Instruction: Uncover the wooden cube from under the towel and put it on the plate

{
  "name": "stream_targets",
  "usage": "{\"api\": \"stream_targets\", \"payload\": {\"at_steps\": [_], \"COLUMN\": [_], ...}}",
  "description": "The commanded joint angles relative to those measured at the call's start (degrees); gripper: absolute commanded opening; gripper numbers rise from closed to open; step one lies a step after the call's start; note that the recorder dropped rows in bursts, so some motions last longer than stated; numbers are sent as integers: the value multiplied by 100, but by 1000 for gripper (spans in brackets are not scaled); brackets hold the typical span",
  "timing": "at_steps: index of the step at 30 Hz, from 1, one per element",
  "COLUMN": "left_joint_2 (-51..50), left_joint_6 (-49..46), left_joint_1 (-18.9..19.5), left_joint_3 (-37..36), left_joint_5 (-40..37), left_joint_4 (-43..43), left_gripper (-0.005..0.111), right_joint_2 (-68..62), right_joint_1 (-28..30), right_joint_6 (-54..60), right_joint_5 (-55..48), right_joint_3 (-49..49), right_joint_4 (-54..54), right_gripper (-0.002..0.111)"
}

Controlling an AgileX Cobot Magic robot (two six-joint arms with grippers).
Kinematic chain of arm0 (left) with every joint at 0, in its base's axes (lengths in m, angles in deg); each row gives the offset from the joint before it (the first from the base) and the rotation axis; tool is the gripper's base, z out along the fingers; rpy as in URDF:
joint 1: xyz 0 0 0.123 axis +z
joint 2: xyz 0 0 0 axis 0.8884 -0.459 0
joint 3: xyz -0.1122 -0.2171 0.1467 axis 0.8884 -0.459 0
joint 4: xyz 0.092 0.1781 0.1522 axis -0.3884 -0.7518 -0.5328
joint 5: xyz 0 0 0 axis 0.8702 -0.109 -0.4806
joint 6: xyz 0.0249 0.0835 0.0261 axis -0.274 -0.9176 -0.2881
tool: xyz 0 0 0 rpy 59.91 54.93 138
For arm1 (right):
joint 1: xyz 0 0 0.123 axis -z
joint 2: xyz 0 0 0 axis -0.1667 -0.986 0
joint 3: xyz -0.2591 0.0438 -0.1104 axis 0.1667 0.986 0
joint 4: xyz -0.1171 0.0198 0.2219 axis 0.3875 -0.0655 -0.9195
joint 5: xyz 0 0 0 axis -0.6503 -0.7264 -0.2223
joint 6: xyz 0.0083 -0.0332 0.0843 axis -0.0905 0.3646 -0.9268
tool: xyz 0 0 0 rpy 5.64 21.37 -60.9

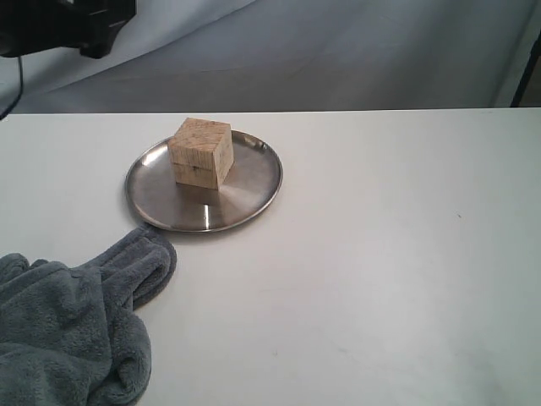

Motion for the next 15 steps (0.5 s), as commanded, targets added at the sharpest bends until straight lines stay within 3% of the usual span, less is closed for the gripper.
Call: {"api": "stream_targets", "payload": {"at_steps": [1, 8, 15], "left_joint_2": [838, 2076, 3419], "left_joint_6": [59, 59, 359], "left_joint_1": [-8, -8, -8], "left_joint_3": [-631, -1563, -2316], "left_joint_5": [0, 204, 1442], "left_joint_4": [2, 2, 2], "left_gripper": [105, 105, 104], "right_joint_2": [38, 38, 38], "right_joint_1": [1, 1, 1], "right_joint_6": [-18, -3, -3], "right_joint_5": [12, 12, 12], "right_joint_3": [22, 22, 22], "right_joint_4": [58, 58, 58], "right_gripper": [0, 0, 0]}}
